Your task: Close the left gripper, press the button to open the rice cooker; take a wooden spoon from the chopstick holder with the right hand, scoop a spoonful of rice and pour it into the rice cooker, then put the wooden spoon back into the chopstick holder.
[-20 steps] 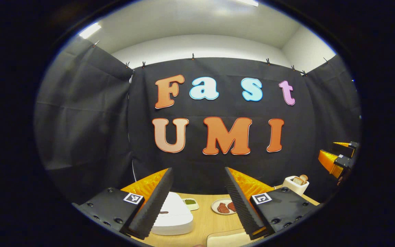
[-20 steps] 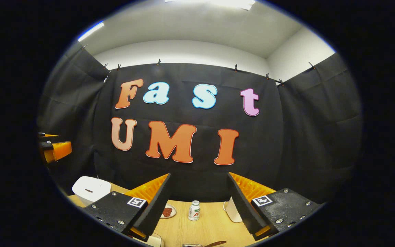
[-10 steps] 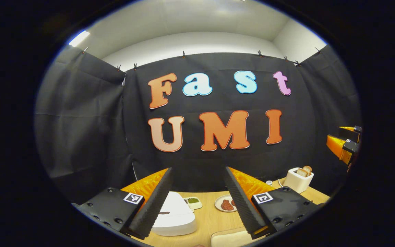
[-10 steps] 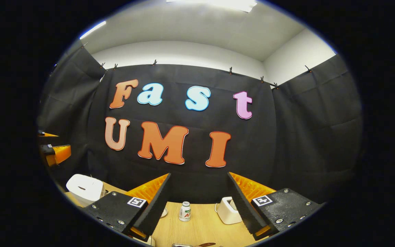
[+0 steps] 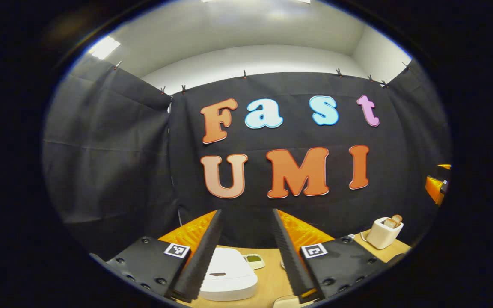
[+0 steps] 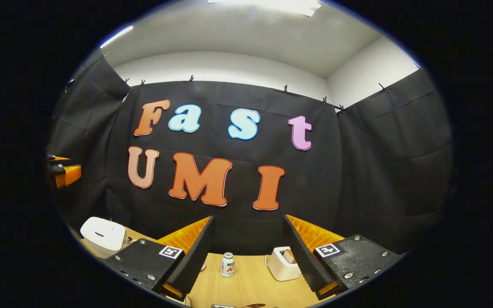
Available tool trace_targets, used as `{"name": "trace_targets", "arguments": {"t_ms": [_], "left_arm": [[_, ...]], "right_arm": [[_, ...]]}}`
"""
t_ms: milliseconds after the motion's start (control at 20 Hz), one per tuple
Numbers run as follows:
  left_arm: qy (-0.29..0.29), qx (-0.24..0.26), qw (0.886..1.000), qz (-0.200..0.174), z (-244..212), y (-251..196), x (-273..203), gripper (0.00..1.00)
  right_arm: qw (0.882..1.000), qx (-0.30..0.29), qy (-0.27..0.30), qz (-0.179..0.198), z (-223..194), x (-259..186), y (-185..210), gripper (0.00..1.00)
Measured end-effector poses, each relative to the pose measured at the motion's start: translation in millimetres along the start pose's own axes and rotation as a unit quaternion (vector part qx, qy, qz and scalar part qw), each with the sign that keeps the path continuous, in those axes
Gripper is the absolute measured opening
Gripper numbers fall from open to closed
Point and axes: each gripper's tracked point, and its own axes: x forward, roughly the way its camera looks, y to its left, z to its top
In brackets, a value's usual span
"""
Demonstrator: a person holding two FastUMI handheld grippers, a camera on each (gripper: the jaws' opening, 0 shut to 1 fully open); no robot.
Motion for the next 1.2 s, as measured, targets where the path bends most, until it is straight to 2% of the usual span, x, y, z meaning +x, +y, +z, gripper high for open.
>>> {"name": "trace_targets", "arguments": {"t_ms": [50, 150, 200, 350, 500, 550, 600, 650, 850, 900, 1100, 1150, 1200], "left_arm": [[0.001, 0.0, 1.0, 0.0, -1, -1, -4, 0.69], [0.006, 0.003, 0.999, 0.04, -4, 24, 5, 0.27], [0.009, -0.004, 0.999, 0.044, -5, 26, 9, 0.05], [0.043, -0.018, 0.998, 0.042, -20, 41, 20, 0.05], [0.105, -0.034, 0.993, 0.037, -51, 49, 32, 0.05], [0.123, -0.039, 0.991, 0.036, -61, 52, 36, 0.05], [0.142, -0.044, 0.988, 0.034, -72, 54, 41, 0.05], [0.161, -0.053, 0.985, 0.03, -82, 56, 46, 0.05], [0.24, -0.086, 0.967, 0.029, -132, 66, 60, 0.05], [0.258, -0.089, 0.962, 0.032, -144, 69, 63, 0.05], [0.332, -0.121, 0.935, 0.016, -192, 66, 72, 0.05], [0.351, -0.128, 0.928, 0.015, -203, 66, 74, 0.05], [0.367, -0.135, 0.92, 0.009, -213, 65, 76, 0.05]], "right_arm": [[1.0, -0.001, 0.003, -0.002, -3, -1, -2, 0.97], [1.0, -0.001, 0.009, -0.005, -7, -1, -4, 0.97], [1.0, -0.002, 0.012, -0.007, -9, -1, -5, 0.97], [1.0, -0.003, 0.018, -0.014, -14, -2, -8, 0.97], [1.0, -0.002, 0.023, -0.02, -18, -3, -12, 0.97], [0.999, -0.005, 0.023, -0.024, -17, -3, -13, 0.93], [0.999, -0.008, 0.024, -0.028, -18, -3, -15, 0.97], [0.999, -0.011, 0.026, -0.033, -20, -5, -17, 0.93], [0.998, -0.02, 0.038, -0.054, -26, -12, -25, 0.93], [0.997, -0.021, 0.04, -0.061, -28, -16, -28, 0.97], [0.994, -0.028, 0.058, -0.087, -37, -27, -36, 0.97], [0.993, -0.029, 0.065, -0.094, -41, -29, -38, 0.93], [0.992, -0.029, 0.072, -0.099, -46, -33, -39, 0.97]]}}
